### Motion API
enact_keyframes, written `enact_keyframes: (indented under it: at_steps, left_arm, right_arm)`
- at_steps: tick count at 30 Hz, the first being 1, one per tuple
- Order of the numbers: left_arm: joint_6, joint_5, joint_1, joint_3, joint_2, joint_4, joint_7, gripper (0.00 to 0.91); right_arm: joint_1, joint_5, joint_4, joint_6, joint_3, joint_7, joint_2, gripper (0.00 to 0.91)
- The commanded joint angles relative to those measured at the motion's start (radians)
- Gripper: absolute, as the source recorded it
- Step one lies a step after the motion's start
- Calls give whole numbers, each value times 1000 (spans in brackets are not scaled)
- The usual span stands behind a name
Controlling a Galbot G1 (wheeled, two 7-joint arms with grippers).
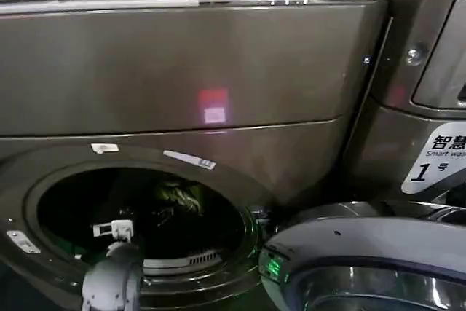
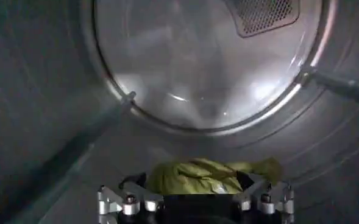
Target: Grasp the clothes from the dryer.
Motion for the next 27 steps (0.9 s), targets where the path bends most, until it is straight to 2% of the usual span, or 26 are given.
enact_keyframes:
  at_steps: [1,10,14,15,17,18,19,20,22,25,26,27]
  left_arm:
    - [-129,20,-179,-4,0,228,15,907]
    - [-156,66,-260,-8,4,348,43,907]
    - [-133,149,-285,-9,7,375,87,907]
    - [-108,197,-292,-10,10,382,127,907]
    - [-131,328,-306,-12,17,402,210,907]
    - [-156,408,-309,-18,17,411,275,907]
    - [-230,577,-309,-28,17,421,329,907]
    - [-249,678,-309,-34,16,431,401,907]
    - [-413,957,-306,-43,19,433,542,907]
    - [-525,1184,-317,-41,27,422,736,907]
    - [-608,1261,-329,-47,25,428,812,907]
    - [-649,1276,-340,-51,25,437,842,907]
  right_arm:
    - [3,-2,4,1,-3,2,0,907]
    - [2,-2,3,2,-7,1,3,907]
    - [2,-3,3,2,-8,1,2,907]
    - [2,-3,3,2,-7,1,1,907]
    - [2,-3,3,2,-7,1,0,907]
    - [1,-3,3,2,-7,1,0,907]
    - [-1,-3,3,3,-7,0,0,907]
    - [-2,-3,4,3,-7,0,0,907]
    - [-4,-3,6,3,-6,-2,-2,907]
    - [-5,-3,10,2,-8,-2,-3,907]
    - [-5,-3,12,1,-10,-2,-3,907]
    - [-4,-3,13,1,-10,-2,-3,907]
